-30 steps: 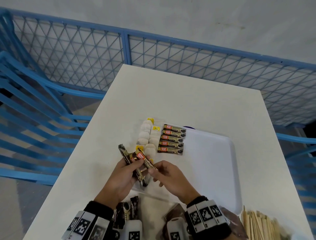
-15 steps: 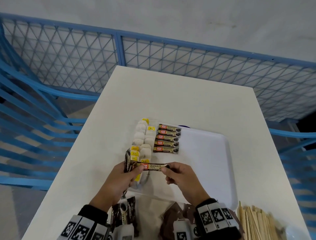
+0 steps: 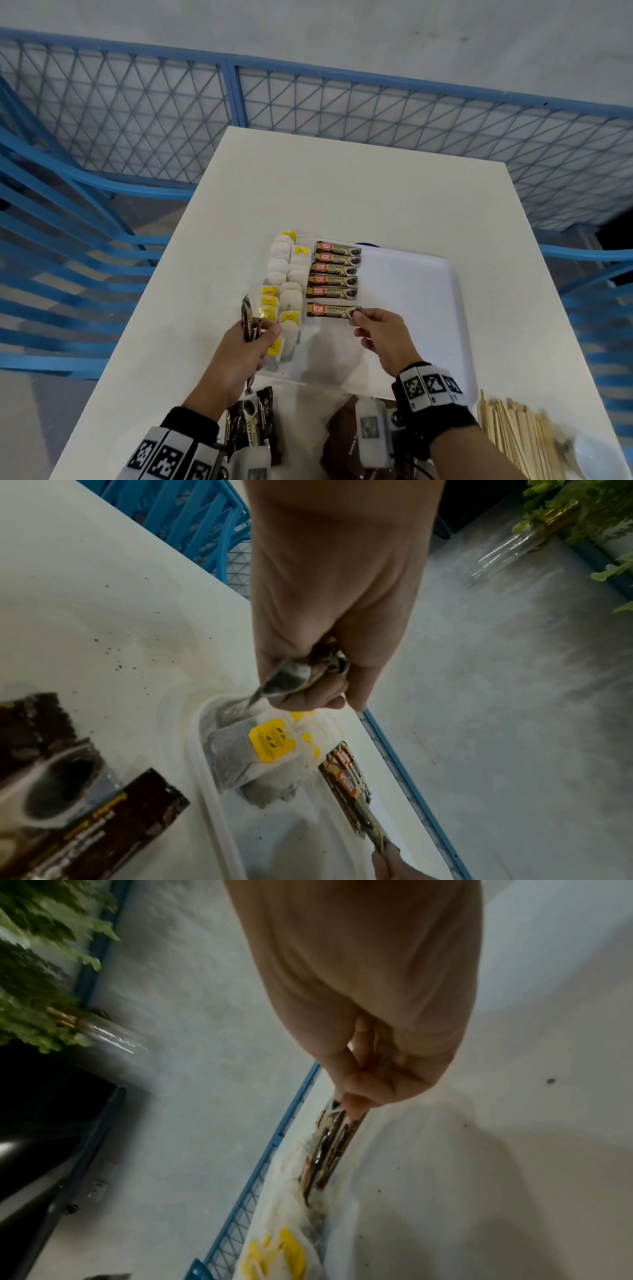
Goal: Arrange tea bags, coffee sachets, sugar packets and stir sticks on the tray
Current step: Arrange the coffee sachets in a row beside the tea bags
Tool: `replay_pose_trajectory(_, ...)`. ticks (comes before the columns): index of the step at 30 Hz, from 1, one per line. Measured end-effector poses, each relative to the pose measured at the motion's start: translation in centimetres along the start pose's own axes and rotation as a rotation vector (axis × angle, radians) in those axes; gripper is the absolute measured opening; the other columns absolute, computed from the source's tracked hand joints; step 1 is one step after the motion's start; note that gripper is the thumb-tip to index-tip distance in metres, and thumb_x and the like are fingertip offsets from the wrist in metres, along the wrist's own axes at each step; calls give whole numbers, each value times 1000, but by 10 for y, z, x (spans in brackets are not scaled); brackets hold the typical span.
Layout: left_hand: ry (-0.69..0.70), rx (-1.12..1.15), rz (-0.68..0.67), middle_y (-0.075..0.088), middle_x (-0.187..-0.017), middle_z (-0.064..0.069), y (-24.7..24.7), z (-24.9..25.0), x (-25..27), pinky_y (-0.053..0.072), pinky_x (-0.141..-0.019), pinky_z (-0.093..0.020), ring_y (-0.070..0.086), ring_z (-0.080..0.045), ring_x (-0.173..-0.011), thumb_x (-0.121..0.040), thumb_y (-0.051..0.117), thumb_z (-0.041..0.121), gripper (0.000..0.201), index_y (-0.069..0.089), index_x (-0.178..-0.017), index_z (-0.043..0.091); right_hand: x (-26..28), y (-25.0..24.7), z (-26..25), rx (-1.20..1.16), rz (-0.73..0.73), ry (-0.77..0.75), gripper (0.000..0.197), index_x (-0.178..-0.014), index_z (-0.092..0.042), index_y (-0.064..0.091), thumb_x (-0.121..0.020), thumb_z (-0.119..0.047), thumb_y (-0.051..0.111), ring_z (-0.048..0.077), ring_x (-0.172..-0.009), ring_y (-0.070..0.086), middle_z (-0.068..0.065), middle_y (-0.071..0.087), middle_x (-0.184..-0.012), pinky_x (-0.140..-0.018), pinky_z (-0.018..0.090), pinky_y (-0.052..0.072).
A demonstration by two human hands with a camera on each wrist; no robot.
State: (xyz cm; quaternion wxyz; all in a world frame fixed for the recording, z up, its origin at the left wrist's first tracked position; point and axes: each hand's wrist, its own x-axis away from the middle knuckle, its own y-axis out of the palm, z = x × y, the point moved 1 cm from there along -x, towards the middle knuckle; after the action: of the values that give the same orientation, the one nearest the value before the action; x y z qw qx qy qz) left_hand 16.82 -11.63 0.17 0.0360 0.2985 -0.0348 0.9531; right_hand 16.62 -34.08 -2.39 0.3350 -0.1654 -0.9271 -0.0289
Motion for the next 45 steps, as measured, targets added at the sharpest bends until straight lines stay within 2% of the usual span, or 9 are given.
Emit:
replay_pose_trajectory(4, -64, 90, 36, 43, -62, -5, -6, -1, -1, 30, -48, -24, 37, -12, -50, -91, 56, 8, 3, 53, -91, 10, -18, 5, 3, 45, 83, 2, 5, -86, -8, 62, -89, -10, 60, 11, -55, 51, 6, 66, -79, -48, 18, 40)
replay_pose_trajectory(8, -82, 181, 83, 44, -64, -8, -7, -1, 2, 33, -55, -29, 39, -17, -55, -87, 48, -5, 19, 49, -97, 12, -29, 11, 4, 184, 151, -46, 6, -83, -9, 61, -88, -14, 62, 14, -56, 53, 6, 65, -74, -49, 22, 43)
replay_pose_trajectory(13, -78, 211, 83, 43, -70, -11, -6, 2, 4, 34, -56, -31, 39, -21, -58, -84, 44, -9, 25, 49, -98, 11, -34, 16, 2, 460, 226, -133, 14, -87, -10, 63, -86, -23, 62, 23, -84, 60, 7, 66, -86, -81, 33, 50)
replay_pose_trajectory(17, -73, 302, 44, 47, -78, -10, -3, 7, 5, 50, -71, -33, 49, -19, -69, -89, 43, -8, 22, 53, -100, 9, -33, 17, -1, 520, 232, -149, 17, -91, -6, 63, -87, -23, 62, 17, -85, 52, 1, 59, -86, -75, 24, 39)
replay_pose_trajectory(22, -79, 316, 25, 50, -78, -8, 0, 9, 6, 52, -80, -37, 53, -18, -70, -91, 43, -7, 22, 54, -105, 6, -33, 17, -1, 525, 228, -149, 13, -85, -10, 57, -86, -21, 63, 16, -83, 51, 1, 58, -86, -73, 24, 38)
replay_pose_trajectory(26, -75, 297, 8, 52, -80, -7, 1, 10, 8, 52, -84, -38, 54, -18, -72, -91, 44, -7, 22, 55, -105, 5, -31, 19, -3, 561, 223, -295, 16, -100, -6, 57, -87, -16, 61, 24, -91, 58, 9, 61, -96, -72, 24, 40)
replay_pose_trajectory(30, -74, 280, 3, 53, -83, -6, 2, 9, 8, 52, -84, -38, 55, -17, -73, -90, 44, -8, 24, 55, -107, 4, -28, 30, -2, 905, 141, -630, 32, -124, -11, 55, -92, -13, 52, 28, -106, 47, 14, 48, -115, -89, 32, 44)
replay_pose_trajectory(33, -72, 275, -10, 53, -83, -6, 3, 9, 8, 51, -83, -37, 54, -17, -74, -89, 44, -10, 25, 55, -107, 4, -29, 38, 0, 1097, 81, -769, 38, -132, -17, 51, -94, -16, 48, 29, -106, 42, 15, 46, -118, -89, 36, 44)
replay_pose_trajectory(45, -56, 338, -27, 58, -80, -5, -1, 7, 6, 51, -83, -38, 58, -20, -77, -92, 45, -6, 21, 58, -101, 7, -27, 43, -5, 1145, 50, -750, 40, -137, -23, 45, -98, -21, 42, 27, -108, 40, 12, 43, -120, -91, 35, 44)
